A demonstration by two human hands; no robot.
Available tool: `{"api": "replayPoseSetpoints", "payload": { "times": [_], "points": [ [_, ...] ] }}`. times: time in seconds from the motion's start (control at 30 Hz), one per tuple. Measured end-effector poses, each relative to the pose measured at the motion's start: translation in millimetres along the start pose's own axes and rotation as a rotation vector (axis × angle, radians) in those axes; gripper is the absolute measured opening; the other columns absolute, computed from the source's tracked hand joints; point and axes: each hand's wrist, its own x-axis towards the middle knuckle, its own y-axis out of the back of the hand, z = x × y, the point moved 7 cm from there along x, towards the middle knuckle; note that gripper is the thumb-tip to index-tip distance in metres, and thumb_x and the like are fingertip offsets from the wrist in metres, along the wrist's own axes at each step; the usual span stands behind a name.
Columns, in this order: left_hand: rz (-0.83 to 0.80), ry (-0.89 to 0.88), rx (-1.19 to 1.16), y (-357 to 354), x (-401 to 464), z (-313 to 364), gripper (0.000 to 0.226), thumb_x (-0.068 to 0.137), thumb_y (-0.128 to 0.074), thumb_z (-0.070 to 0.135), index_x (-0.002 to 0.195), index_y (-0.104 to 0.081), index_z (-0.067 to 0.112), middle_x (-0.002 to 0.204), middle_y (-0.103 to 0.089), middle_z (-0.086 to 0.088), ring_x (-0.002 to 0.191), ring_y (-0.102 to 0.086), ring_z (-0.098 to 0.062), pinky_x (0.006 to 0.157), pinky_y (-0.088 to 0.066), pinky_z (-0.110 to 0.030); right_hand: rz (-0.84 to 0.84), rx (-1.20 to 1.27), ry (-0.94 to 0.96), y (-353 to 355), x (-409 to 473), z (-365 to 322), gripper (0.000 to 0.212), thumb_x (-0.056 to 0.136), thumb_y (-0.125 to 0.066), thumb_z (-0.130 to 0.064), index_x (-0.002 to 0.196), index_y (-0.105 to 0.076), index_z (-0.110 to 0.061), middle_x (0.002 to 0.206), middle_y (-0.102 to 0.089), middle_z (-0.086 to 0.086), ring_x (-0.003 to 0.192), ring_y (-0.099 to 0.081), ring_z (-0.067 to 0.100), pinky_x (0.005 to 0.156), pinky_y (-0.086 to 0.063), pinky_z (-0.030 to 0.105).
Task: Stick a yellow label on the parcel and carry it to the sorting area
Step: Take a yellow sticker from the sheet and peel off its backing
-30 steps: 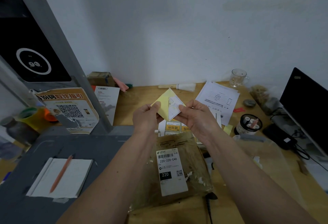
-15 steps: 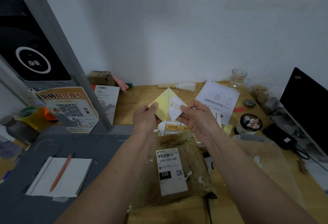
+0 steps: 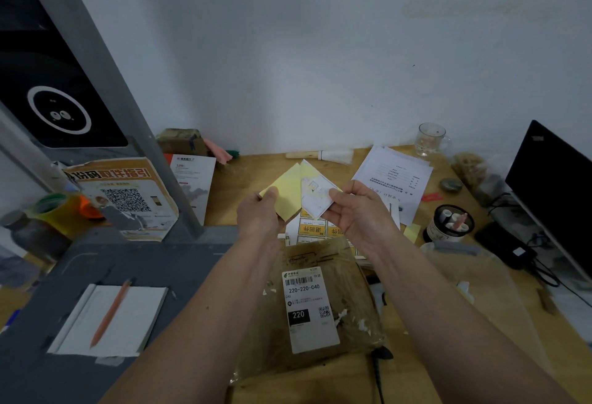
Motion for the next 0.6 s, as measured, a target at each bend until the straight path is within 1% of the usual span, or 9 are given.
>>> {"api": "replayPoseSetpoints", "payload": {
  "times": [0.07,0.13,0.2,0.3,0.43,0.6],
  "points": [
    [0.008,0.001,-0.001,0,-1,0,0.007,0.094,-0.054,0.018,0.095,-0.055,0.011,0.119,-0.058,-0.017,0.108,-0.060,-0.036,0.083,-0.057,-0.050,-0.004,0.008,0.004,0,0,0,0.033,0.091,-0.047,0.008,0.066,-0.039,-0.011,0.095,-0.068,0.022,0.073,-0.074,0.024,0.058,-0.059,0.029],
    [0.015,0.000,-0.012,-1,-4,1,0.010,0.095,-0.052,0.017,0.087,-0.054,0.012,0.116,-0.059,-0.017,0.108,-0.061,-0.036,0.081,-0.058,-0.049,-0.010,0.015,0.006,0,-1,0,0.032,0.091,-0.046,0.009,0.066,-0.039,-0.011,0.097,-0.068,0.022,0.074,-0.074,0.024,0.058,-0.059,0.029],
    [0.013,-0.004,-0.040,-3,-8,3,0.014,0.096,-0.050,0.015,0.082,-0.052,0.012,0.115,-0.059,-0.017,0.107,-0.061,-0.035,0.072,-0.060,-0.043,-0.017,0.031,0.005,-1,-1,0,0.033,0.091,-0.046,0.009,0.065,-0.039,-0.010,0.098,-0.068,0.023,0.076,-0.074,0.025,0.060,-0.060,0.030],
    [0.021,-0.009,-0.065,-5,-11,4,0.015,0.096,-0.050,0.013,0.081,-0.051,0.012,0.118,-0.056,-0.017,0.110,-0.058,-0.035,0.061,-0.060,-0.036,-0.024,0.061,0.006,-1,-2,0,0.033,0.092,-0.045,0.008,0.065,-0.039,-0.010,0.098,-0.068,0.023,0.079,-0.073,0.027,0.061,-0.060,0.031],
    [0.037,-0.018,-0.050,-7,-12,5,0.012,0.095,-0.050,0.013,0.084,-0.052,0.011,0.122,-0.053,-0.018,0.112,-0.056,-0.038,0.052,-0.060,-0.033,-0.012,0.085,0.008,0,-4,0,0.032,0.094,-0.042,0.006,0.066,-0.038,-0.009,0.099,-0.066,0.022,0.090,-0.068,0.031,0.060,-0.060,0.030],
    [0.049,-0.003,-0.038,-6,-13,4,0.014,0.095,-0.051,0.014,0.081,-0.051,0.013,0.122,-0.047,-0.015,0.111,-0.055,-0.041,0.047,-0.059,-0.028,0.035,0.080,0.034,11,-5,-6,0.030,0.095,-0.041,0.005,0.068,-0.039,-0.009,0.095,-0.068,0.019,0.088,-0.069,0.028,0.060,-0.059,0.028]
  ]
}}
